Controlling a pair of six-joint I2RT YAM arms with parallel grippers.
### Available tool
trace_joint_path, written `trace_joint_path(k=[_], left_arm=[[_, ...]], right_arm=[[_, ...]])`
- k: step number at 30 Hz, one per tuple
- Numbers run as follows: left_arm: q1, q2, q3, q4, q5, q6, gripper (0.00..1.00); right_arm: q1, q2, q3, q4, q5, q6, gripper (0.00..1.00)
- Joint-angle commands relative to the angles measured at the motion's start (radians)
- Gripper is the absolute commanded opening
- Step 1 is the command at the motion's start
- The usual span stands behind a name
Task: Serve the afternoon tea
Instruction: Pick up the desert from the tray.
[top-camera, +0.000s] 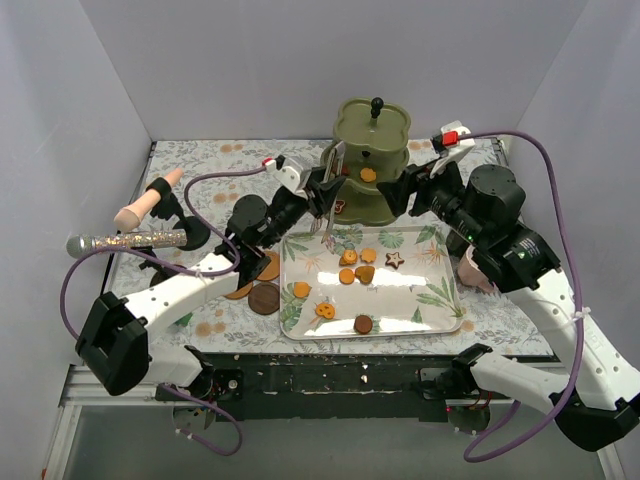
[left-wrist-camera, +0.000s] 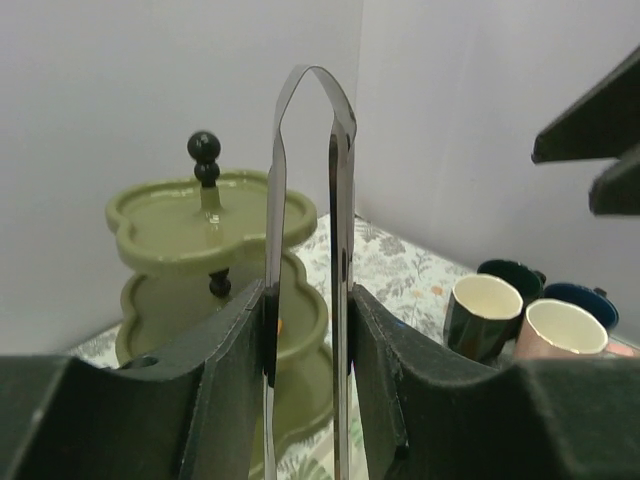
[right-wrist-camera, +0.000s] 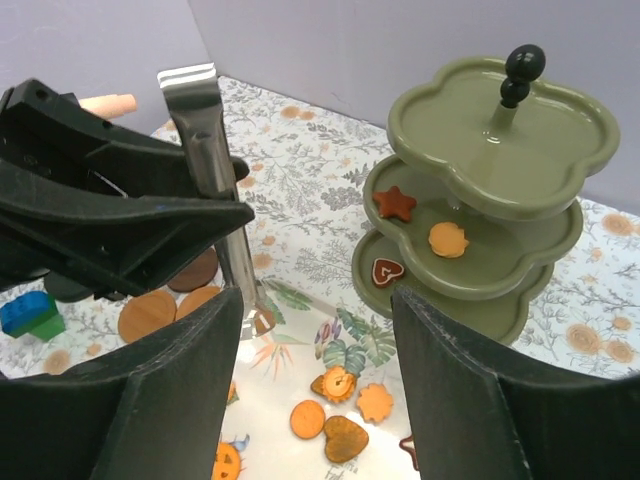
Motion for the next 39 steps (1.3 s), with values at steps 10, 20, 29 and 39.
trace_joint_path(k=[10,20,29,39], left_arm=[[-0.016,-0.100,-0.190,0.048,-0.093,-0.044,0.35],[-0.016,-0.241,-0.393,0.134,-0.154,-0.096,0.36],[-0.016,-0.321,-0.537,0.220,-0.185,-0.139,0.40],[-0.016,-0.352,-0.641,0.292,-0.214,-0.103,0.41]], right_arm=[[-0.004,-0.068,-0.144,0.040,-0.054,0.091,0.66],[-0.004,-0.109,-0.200,0.038,-0.058,0.081,0.66],[-0.004,-0.112,-0.208,0.035,-0.060,0.092,0.66],[-0.004,-0.109,-0.207,0.018,-0.063,0.101,0.66]])
